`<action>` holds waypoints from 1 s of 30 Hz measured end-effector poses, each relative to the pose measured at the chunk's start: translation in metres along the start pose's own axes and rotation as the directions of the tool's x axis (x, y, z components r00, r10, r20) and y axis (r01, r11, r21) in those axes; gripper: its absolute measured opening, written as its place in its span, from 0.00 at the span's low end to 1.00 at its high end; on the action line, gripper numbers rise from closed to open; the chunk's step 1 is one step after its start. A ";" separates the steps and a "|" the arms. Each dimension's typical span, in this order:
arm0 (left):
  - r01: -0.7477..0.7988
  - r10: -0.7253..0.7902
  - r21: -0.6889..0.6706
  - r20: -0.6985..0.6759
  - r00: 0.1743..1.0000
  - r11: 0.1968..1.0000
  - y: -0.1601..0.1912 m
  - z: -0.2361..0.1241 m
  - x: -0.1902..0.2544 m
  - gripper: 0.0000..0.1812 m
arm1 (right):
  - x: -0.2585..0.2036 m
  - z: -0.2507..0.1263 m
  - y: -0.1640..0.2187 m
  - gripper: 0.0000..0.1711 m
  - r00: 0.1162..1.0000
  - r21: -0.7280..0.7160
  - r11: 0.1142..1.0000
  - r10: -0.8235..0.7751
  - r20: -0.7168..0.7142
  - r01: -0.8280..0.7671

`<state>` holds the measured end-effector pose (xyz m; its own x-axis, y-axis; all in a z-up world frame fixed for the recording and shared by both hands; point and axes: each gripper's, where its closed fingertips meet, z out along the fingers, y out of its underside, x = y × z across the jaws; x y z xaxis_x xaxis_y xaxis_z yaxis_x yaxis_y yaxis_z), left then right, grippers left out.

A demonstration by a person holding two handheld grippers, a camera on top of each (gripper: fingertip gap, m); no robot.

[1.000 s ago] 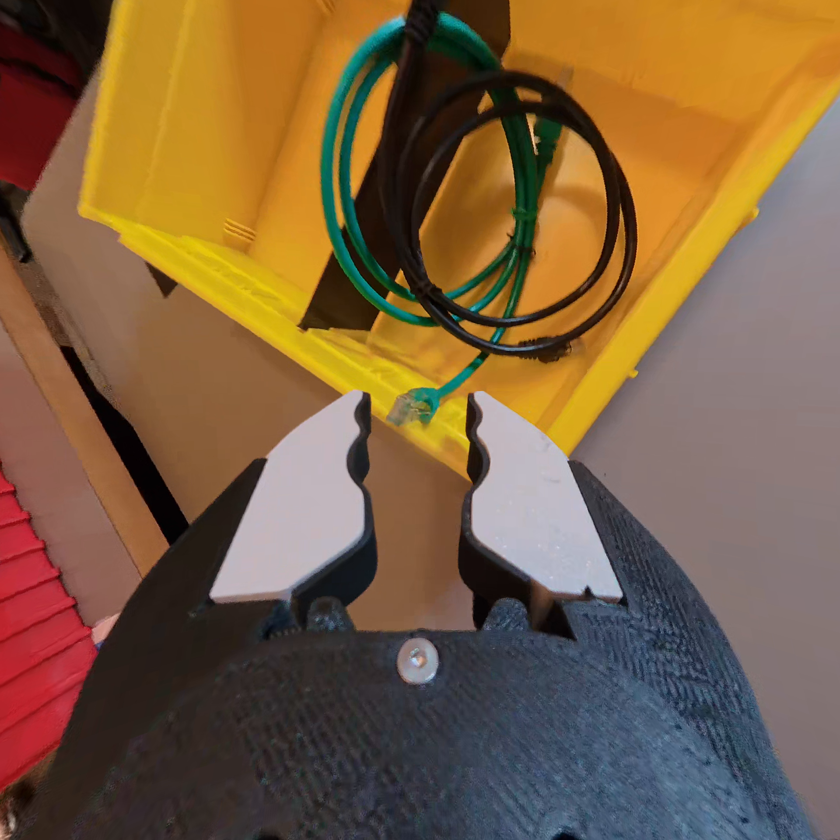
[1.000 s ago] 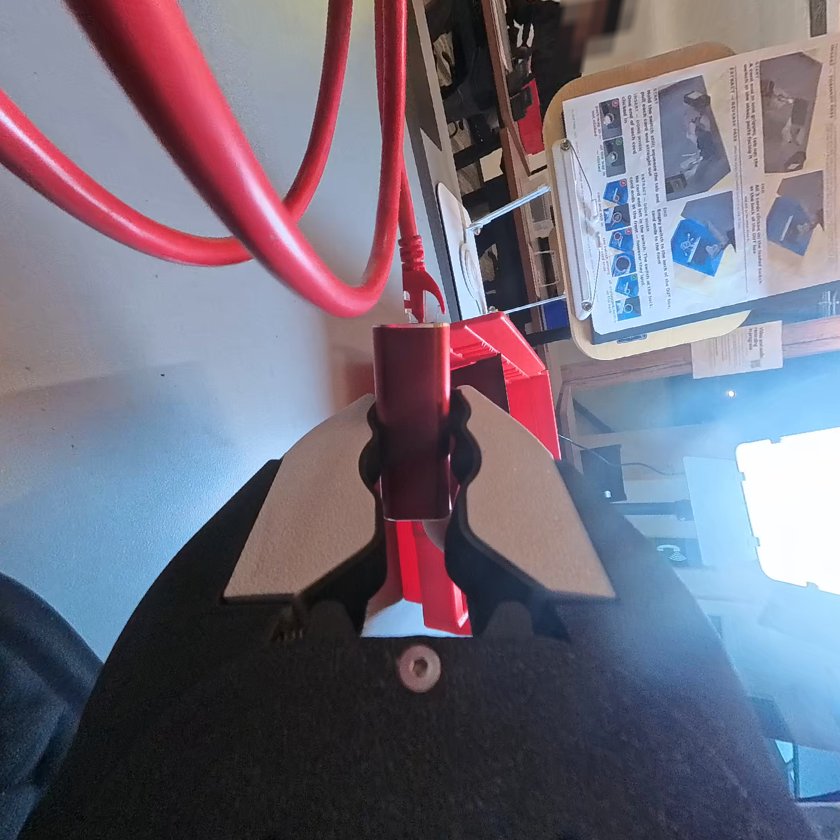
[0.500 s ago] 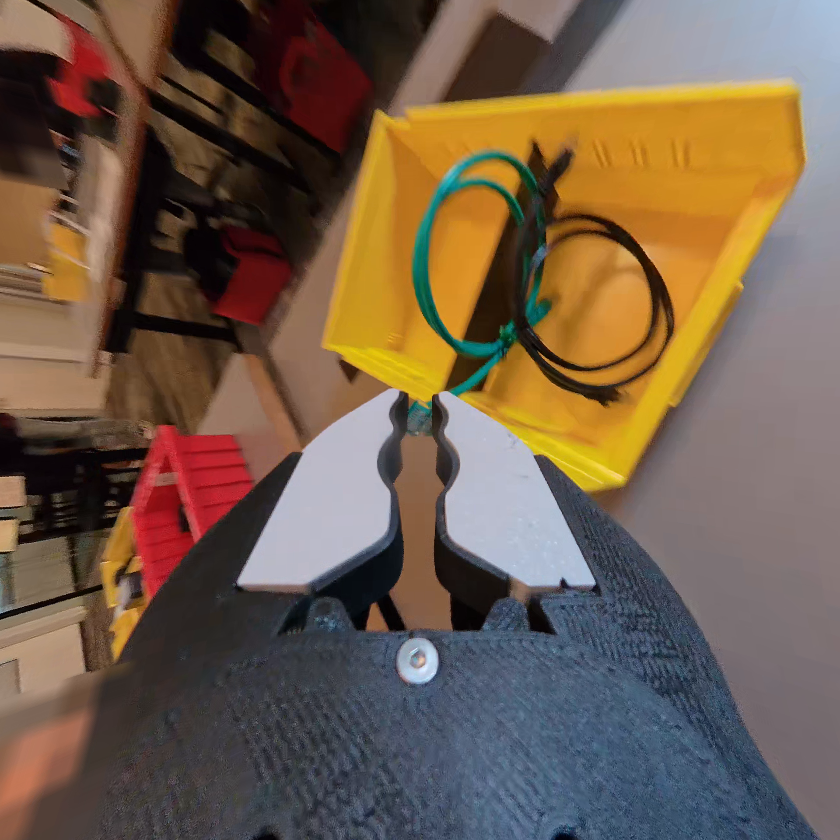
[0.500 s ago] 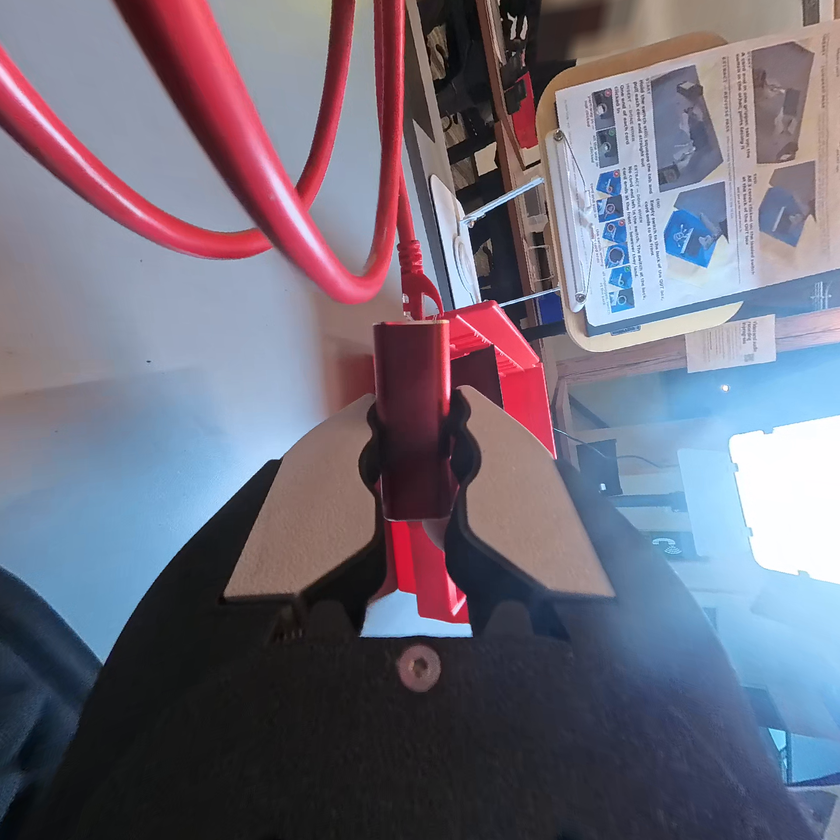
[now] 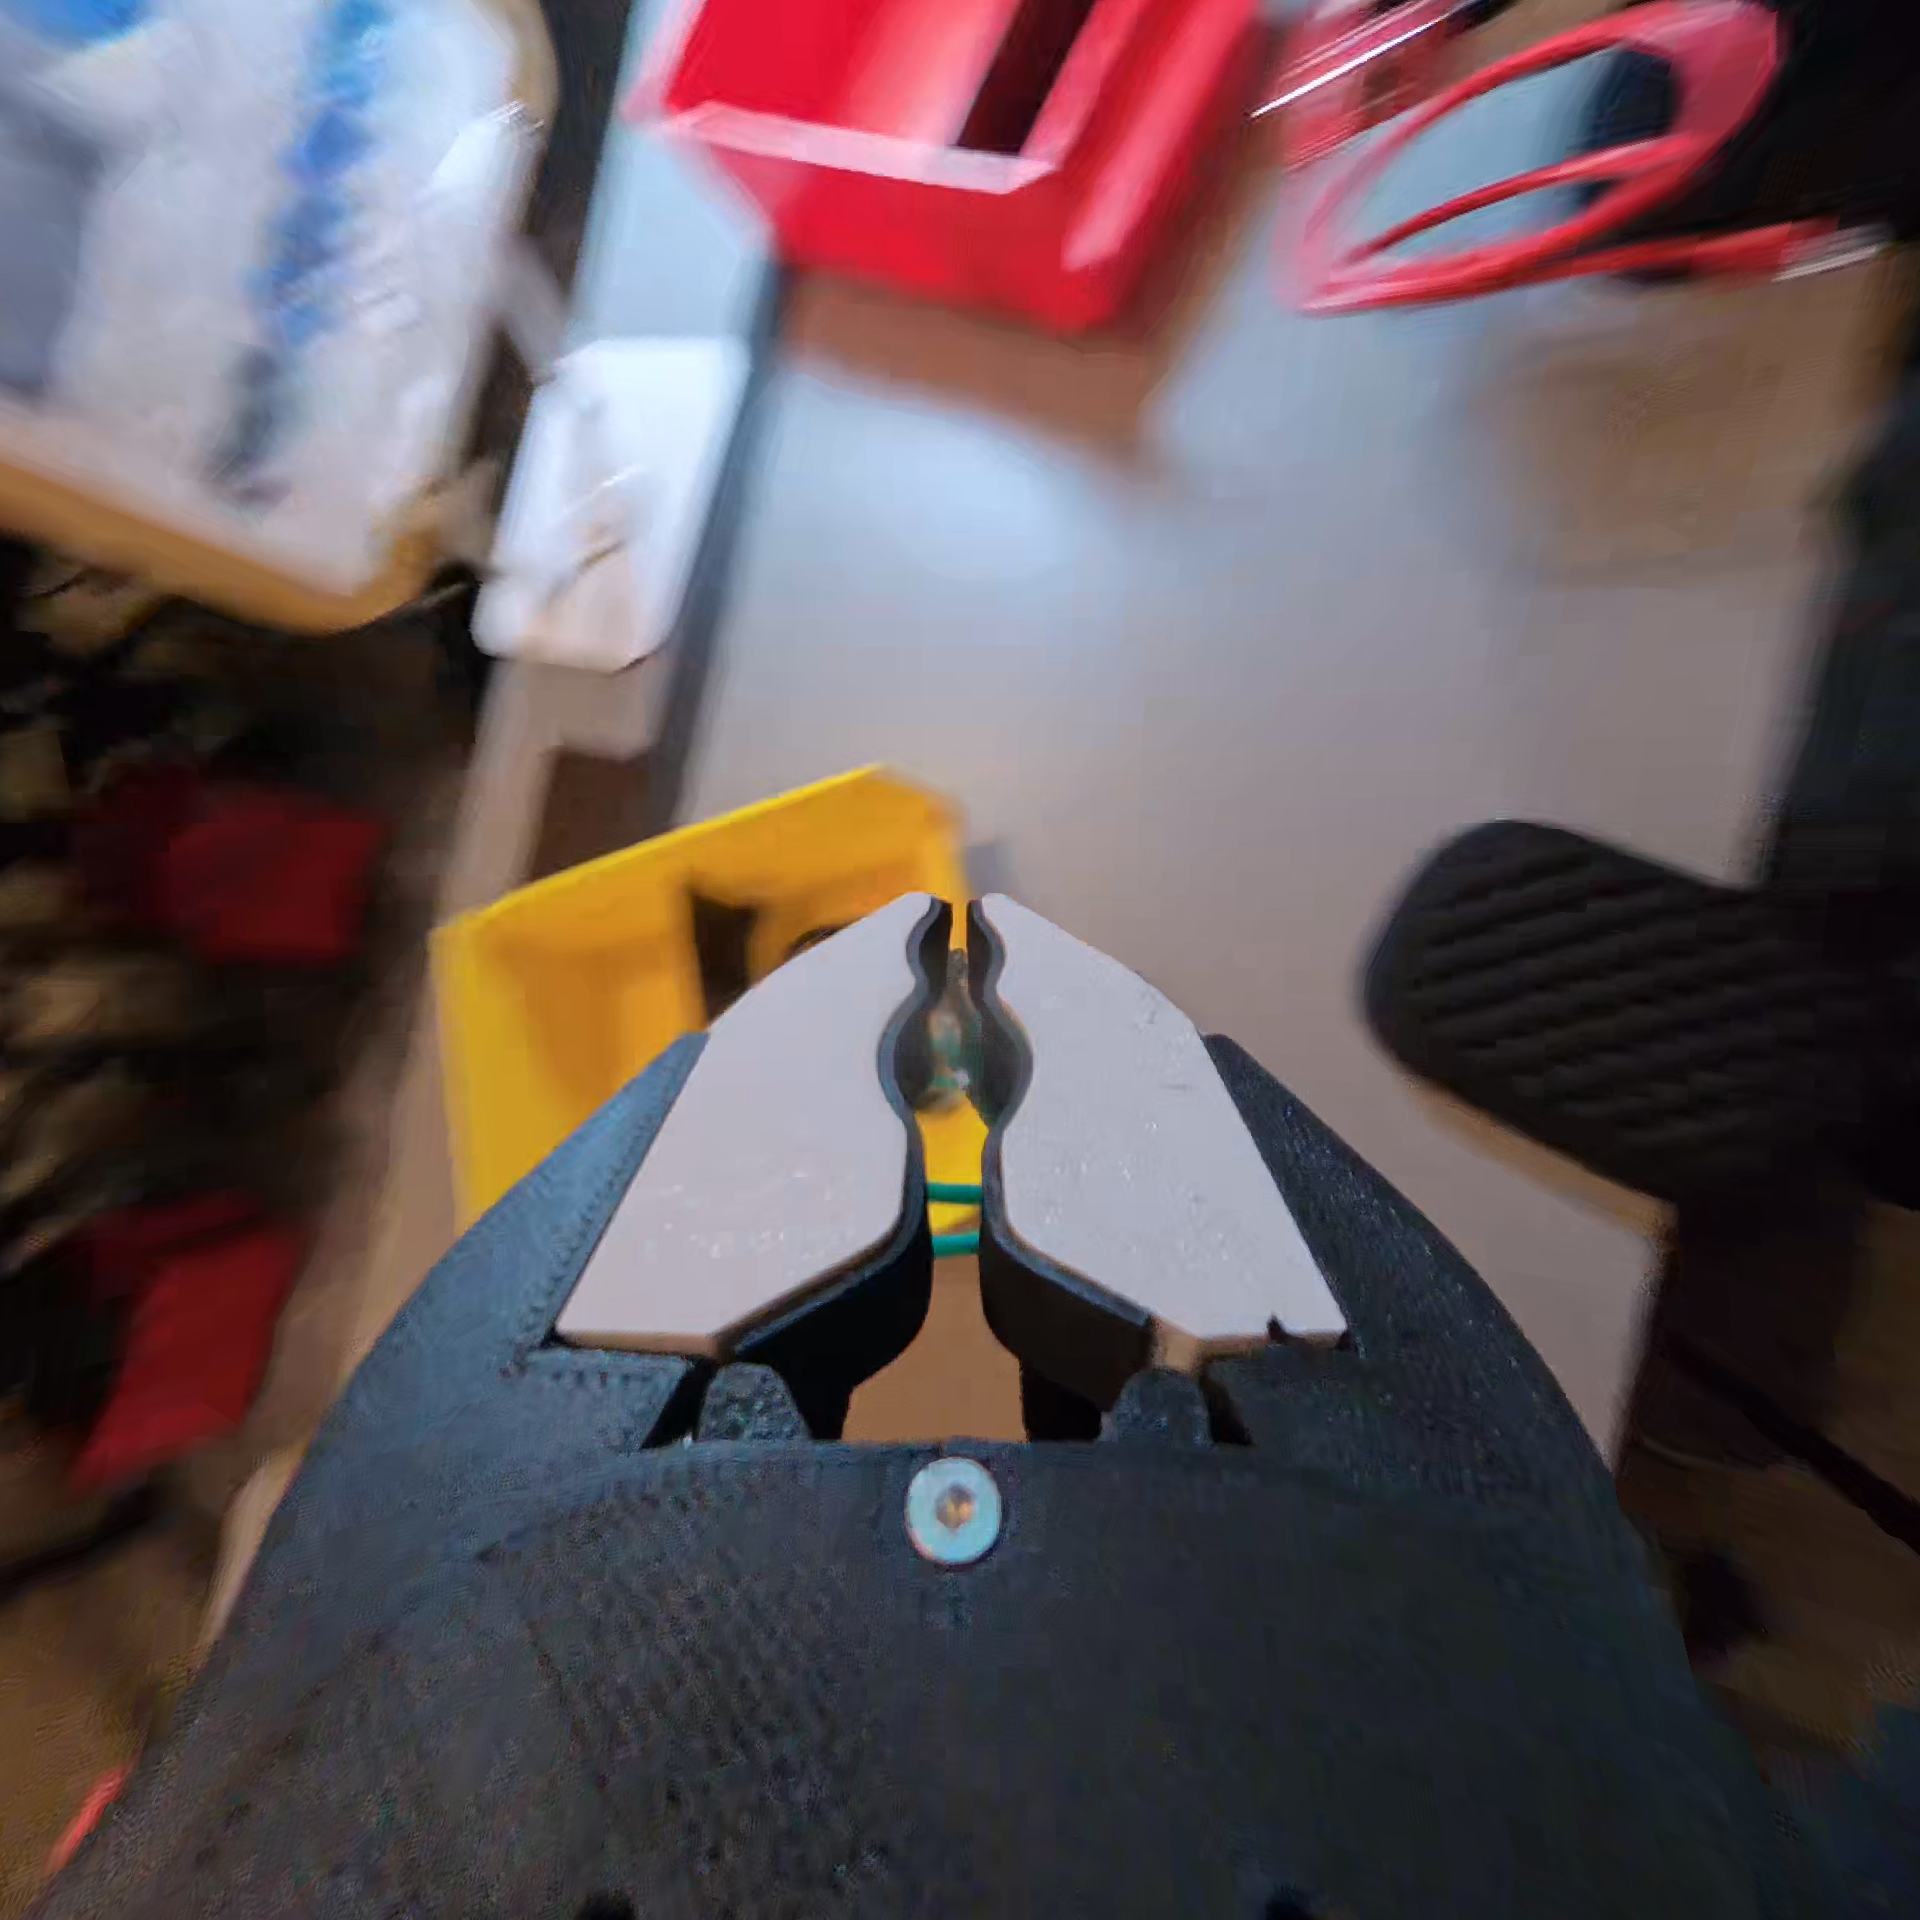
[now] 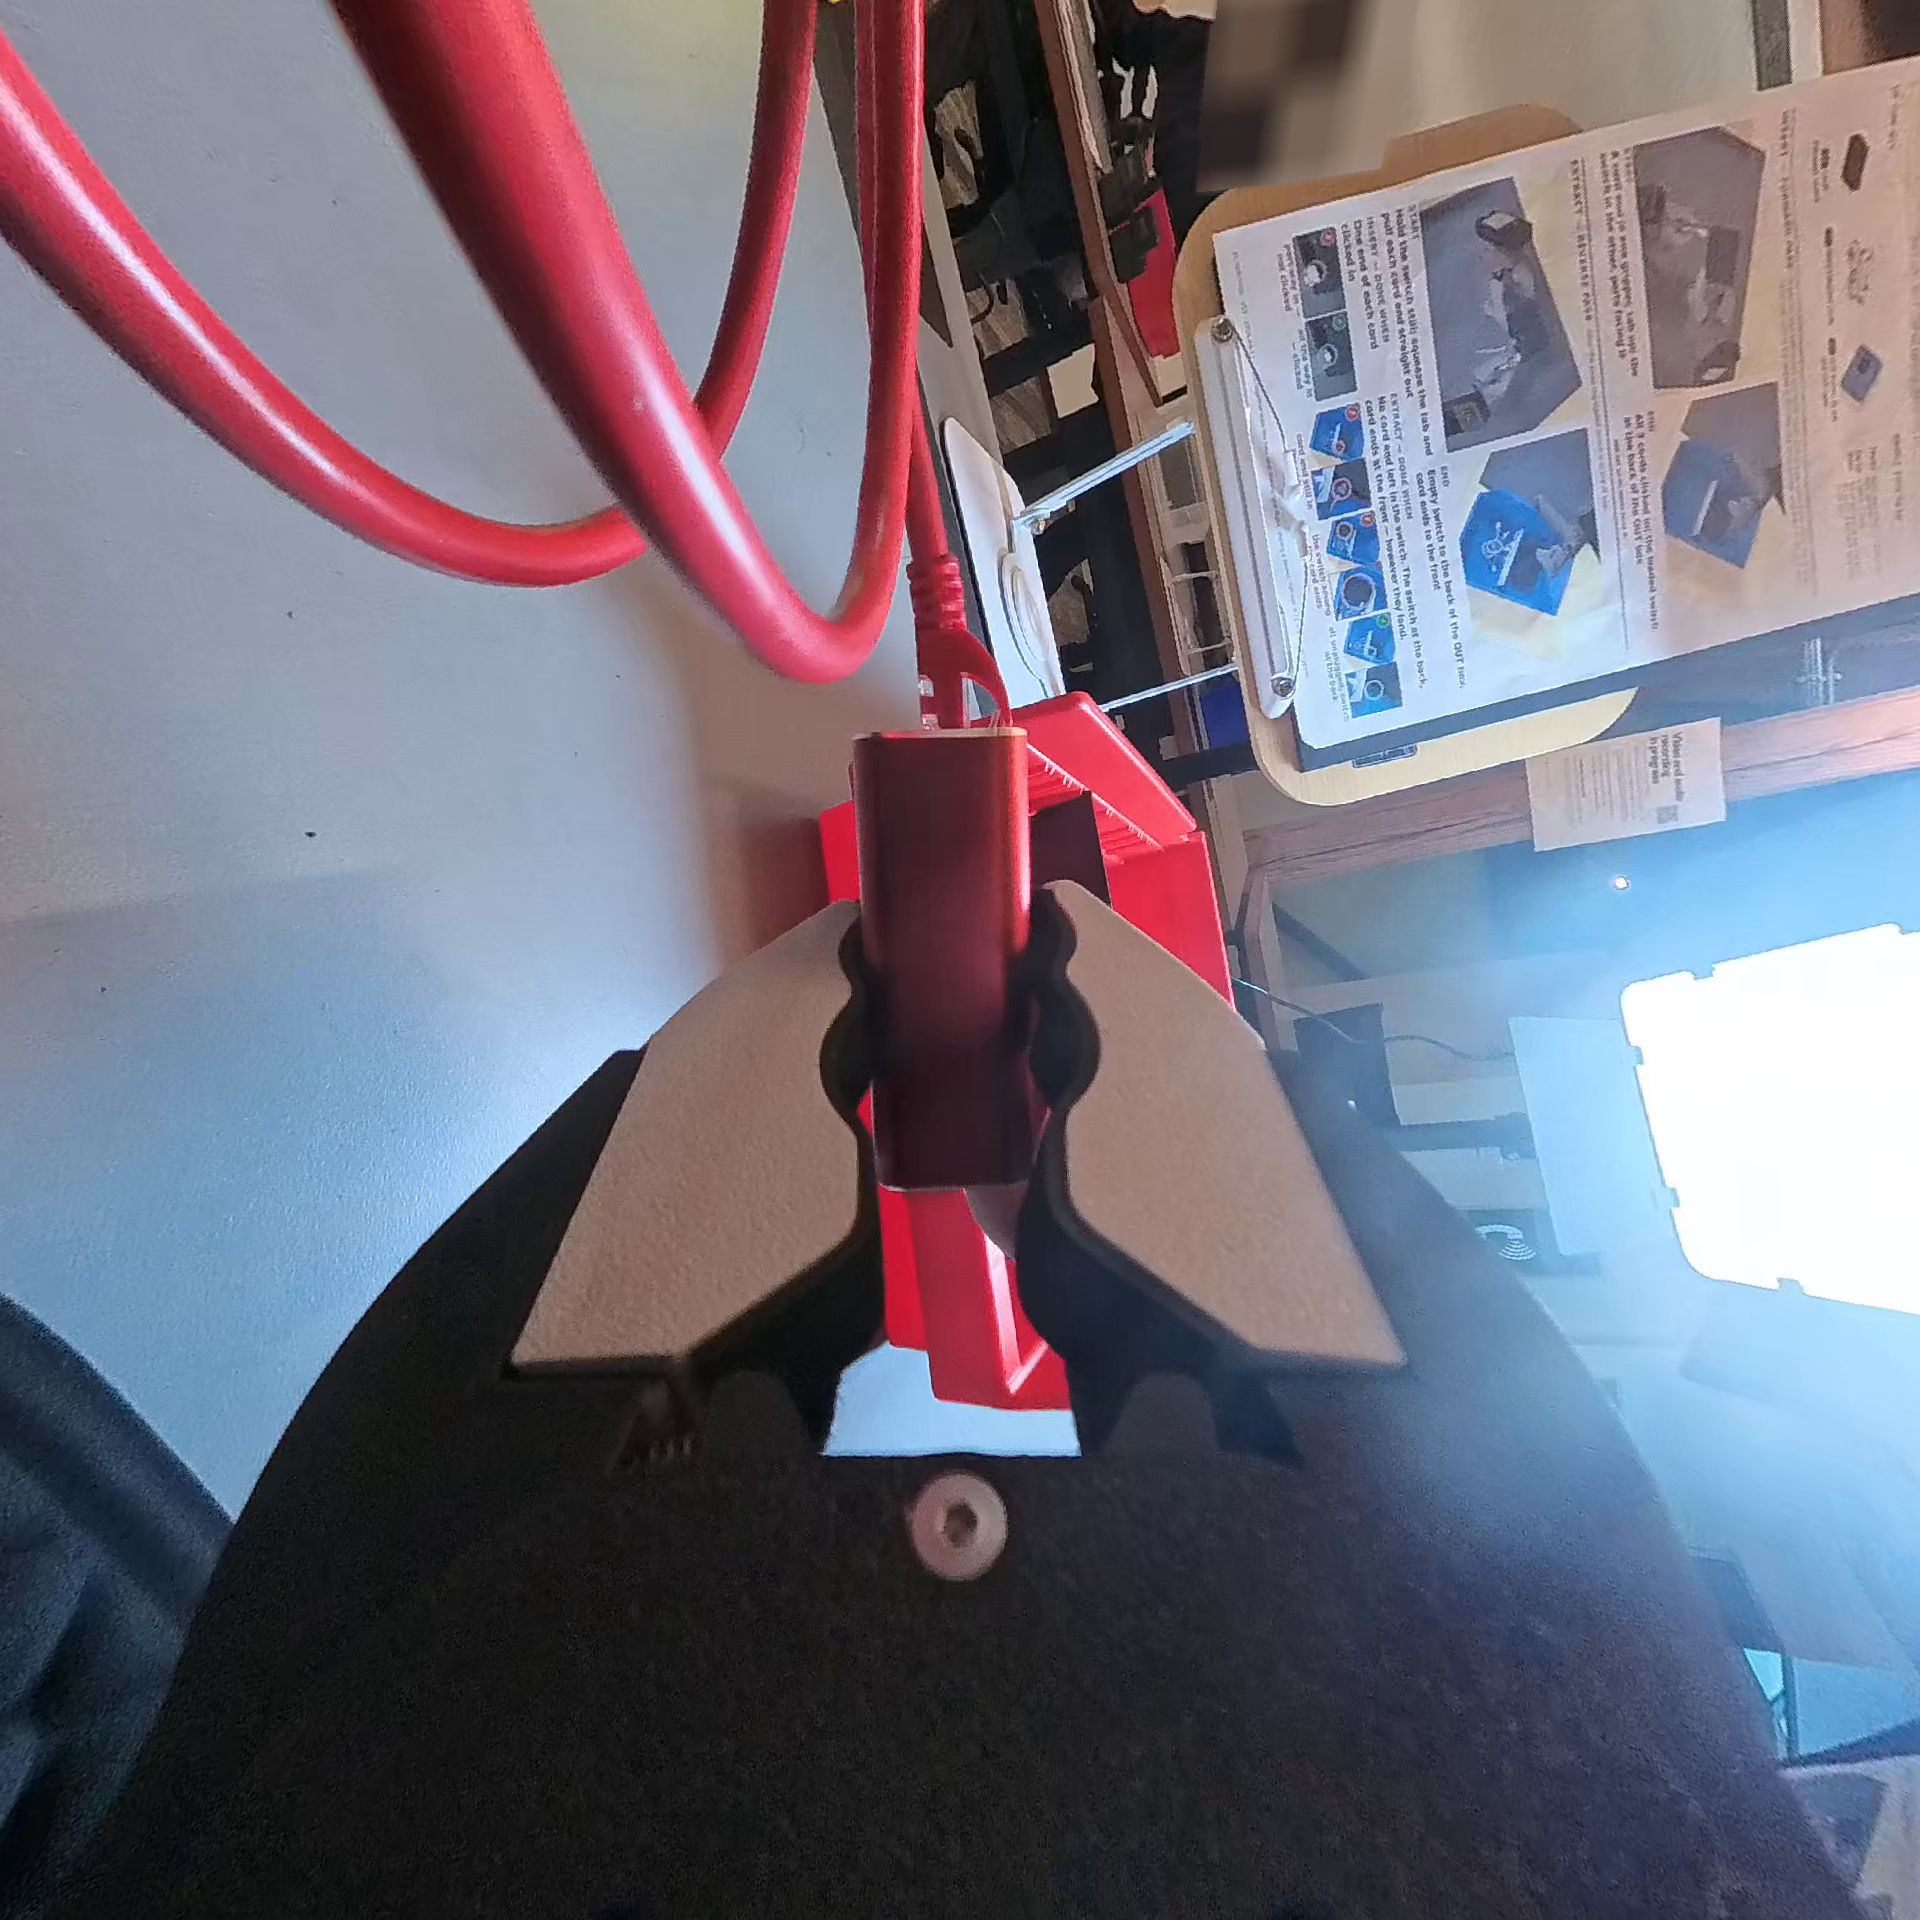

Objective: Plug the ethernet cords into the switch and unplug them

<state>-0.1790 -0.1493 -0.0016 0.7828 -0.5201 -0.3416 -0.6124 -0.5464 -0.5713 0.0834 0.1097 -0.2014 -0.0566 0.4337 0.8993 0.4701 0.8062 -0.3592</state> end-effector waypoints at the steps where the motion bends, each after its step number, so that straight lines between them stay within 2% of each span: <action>1: -0.023 0.028 0.044 -0.109 0.994 0.999 -0.007 0.009 0.021 0.02 | 0.000 -0.001 0.000 0.16 1.000 0.000 1.000 -0.002 0.001 0.002; 5: -0.035 0.082 0.129 -0.383 0.920 0.991 -0.011 0.066 0.076 0.00 | 0.002 -0.002 -0.001 0.16 1.000 -0.005 1.000 -0.014 0.001 0.014; 8: 0.048 0.006 0.118 -0.427 0.904 0.992 0.004 0.126 0.078 0.00 | 0.003 -0.003 -0.001 0.16 1.000 -0.008 1.000 -0.012 0.001 0.012; 10: 0.150 -0.105 0.086 -0.395 0.913 0.985 0.018 0.164 0.069 0.01 | 0.004 -0.004 0.000 0.16 1.000 -0.013 1.000 -0.013 -0.001 0.013; 14: 0.321 -0.264 0.081 -0.401 0.877 0.944 0.026 0.198 0.086 0.07 | 0.005 -0.004 0.007 0.16 1.000 -0.024 1.000 0.005 -0.004 -0.005; 18: 0.429 -0.383 0.005 -0.438 0.813 0.903 0.026 0.219 0.141 0.12 | 0.003 0.000 0.013 0.16 1.000 -0.032 0.999 0.018 -0.004 -0.018; 22: 0.460 -0.438 -0.009 -0.320 0.840 0.888 0.029 0.244 0.177 0.14 | 0.002 0.006 0.008 0.16 0.999 -0.015 0.999 0.036 -0.010 -0.036; 26: 0.409 -0.408 0.000 -0.089 0.909 0.912 0.035 0.263 0.185 0.14 | -0.002 0.006 0.003 0.16 0.999 0.000 0.999 0.036 -0.005 -0.036; 30: 0.381 -0.381 -0.010 -0.041 0.924 0.925 0.037 0.272 0.183 0.07 | -0.002 0.005 0.001 0.16 1.000 0.004 1.000 0.026 -0.004 -0.026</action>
<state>-0.0284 -0.0856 -0.2883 0.9518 -0.2992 -0.0671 -0.2690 -0.7101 -0.6506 0.0799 0.1121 -0.2046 -0.0412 0.4530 0.8906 0.4682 0.7962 -0.3833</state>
